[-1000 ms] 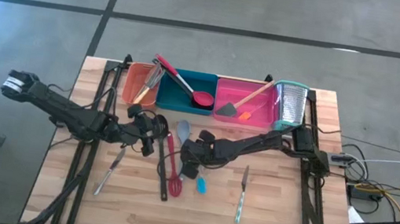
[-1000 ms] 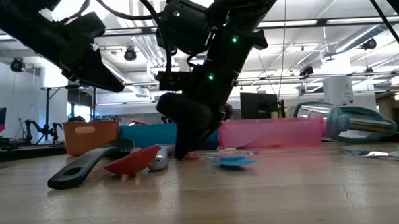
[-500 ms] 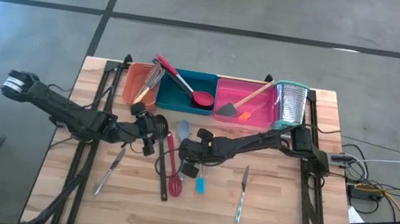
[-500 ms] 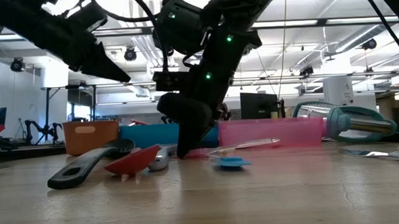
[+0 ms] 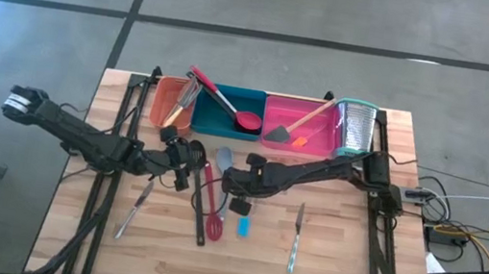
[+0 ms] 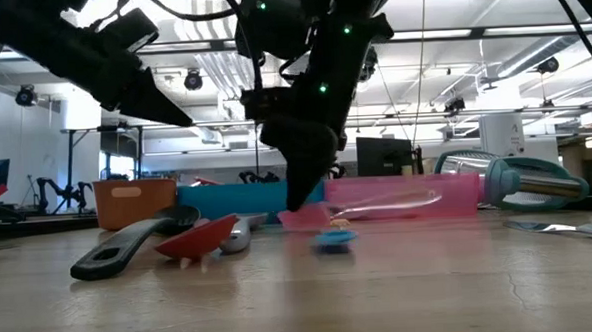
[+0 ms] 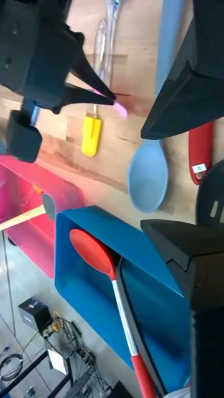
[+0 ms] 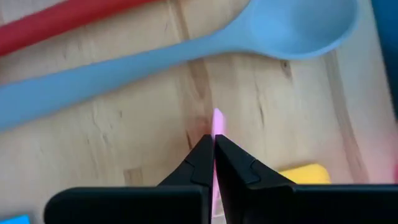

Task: Pick & Place Kitchen Items
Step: Put the pink spatula into the red bin

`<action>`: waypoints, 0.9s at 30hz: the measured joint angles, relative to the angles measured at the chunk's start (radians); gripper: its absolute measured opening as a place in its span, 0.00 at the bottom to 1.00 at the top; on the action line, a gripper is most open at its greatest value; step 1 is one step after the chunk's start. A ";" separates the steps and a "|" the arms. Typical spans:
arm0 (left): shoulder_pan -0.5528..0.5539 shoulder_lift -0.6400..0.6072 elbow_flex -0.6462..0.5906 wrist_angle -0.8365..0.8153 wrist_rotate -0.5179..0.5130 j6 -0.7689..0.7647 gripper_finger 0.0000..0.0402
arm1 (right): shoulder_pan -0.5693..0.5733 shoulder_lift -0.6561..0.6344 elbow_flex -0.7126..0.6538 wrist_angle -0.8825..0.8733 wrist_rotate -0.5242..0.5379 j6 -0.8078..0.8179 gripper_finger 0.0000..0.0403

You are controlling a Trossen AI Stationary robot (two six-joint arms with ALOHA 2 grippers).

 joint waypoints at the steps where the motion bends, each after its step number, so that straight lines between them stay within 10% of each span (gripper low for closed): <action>1: 0.000 0.000 -0.002 0.007 0.000 0.000 0.57 | 0.001 -0.005 0.000 -0.005 0.000 0.000 0.02; 27: 0.002 0.000 -0.007 0.014 -0.005 0.000 0.57 | -0.009 -0.029 -0.025 -0.025 -0.050 -0.004 0.02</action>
